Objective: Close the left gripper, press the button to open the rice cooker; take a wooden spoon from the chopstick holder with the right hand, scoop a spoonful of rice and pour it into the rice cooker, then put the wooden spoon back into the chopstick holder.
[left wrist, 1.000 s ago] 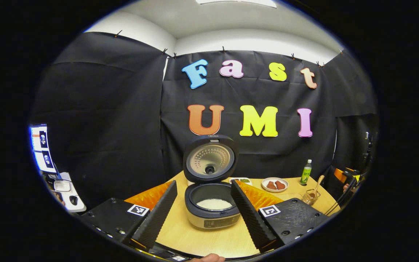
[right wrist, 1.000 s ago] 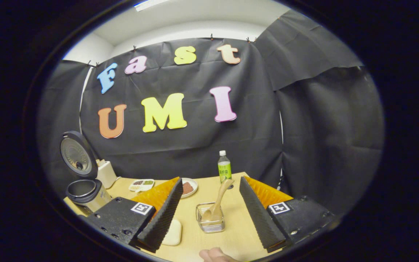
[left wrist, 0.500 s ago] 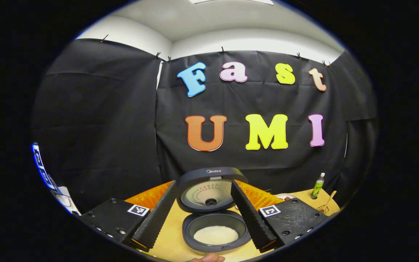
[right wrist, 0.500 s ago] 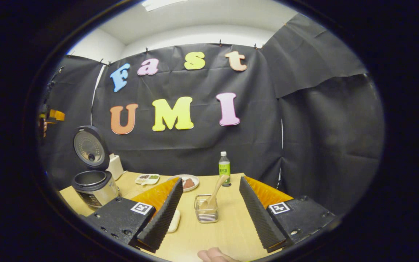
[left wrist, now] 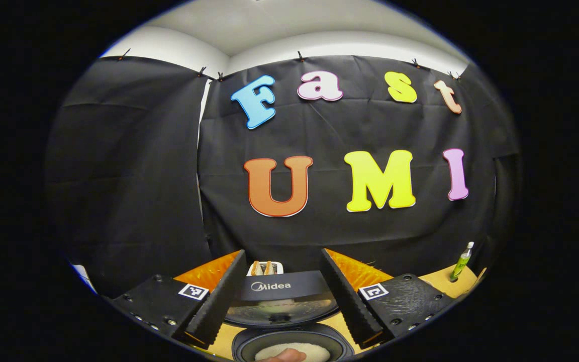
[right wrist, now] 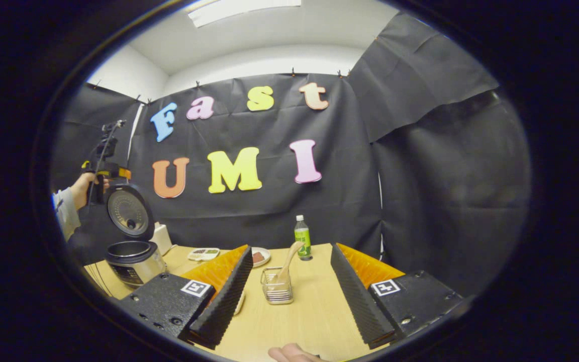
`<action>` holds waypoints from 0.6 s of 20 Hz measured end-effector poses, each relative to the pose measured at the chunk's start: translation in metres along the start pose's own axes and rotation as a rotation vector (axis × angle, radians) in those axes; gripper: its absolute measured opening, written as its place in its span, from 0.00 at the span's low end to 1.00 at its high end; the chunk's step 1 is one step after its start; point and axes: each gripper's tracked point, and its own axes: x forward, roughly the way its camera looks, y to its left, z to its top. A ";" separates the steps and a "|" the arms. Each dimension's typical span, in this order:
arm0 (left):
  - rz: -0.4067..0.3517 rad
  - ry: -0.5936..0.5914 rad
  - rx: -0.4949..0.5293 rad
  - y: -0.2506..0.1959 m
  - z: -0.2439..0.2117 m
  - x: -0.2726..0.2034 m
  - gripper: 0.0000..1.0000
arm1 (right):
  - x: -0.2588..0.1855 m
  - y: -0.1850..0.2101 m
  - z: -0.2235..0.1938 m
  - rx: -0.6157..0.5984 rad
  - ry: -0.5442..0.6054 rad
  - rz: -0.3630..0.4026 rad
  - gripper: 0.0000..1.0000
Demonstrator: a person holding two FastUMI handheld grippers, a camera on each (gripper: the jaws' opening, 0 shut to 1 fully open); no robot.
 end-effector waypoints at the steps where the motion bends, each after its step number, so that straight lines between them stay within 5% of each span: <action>1: -0.001 -0.010 0.012 0.000 -0.002 0.008 0.94 | -0.006 -0.001 0.002 0.004 -0.005 -0.004 1.00; 3: -0.006 -0.042 0.019 0.002 -0.001 0.016 0.87 | -0.017 0.005 0.016 -0.008 -0.058 0.015 1.00; 6: 0.002 -0.007 -0.047 0.011 -0.003 0.026 1.00 | -0.024 0.012 0.029 -0.032 -0.119 0.032 1.00; 12: 0.042 0.074 -0.170 0.034 -0.017 0.038 0.99 | -0.024 0.022 0.026 -0.011 -0.113 0.055 0.99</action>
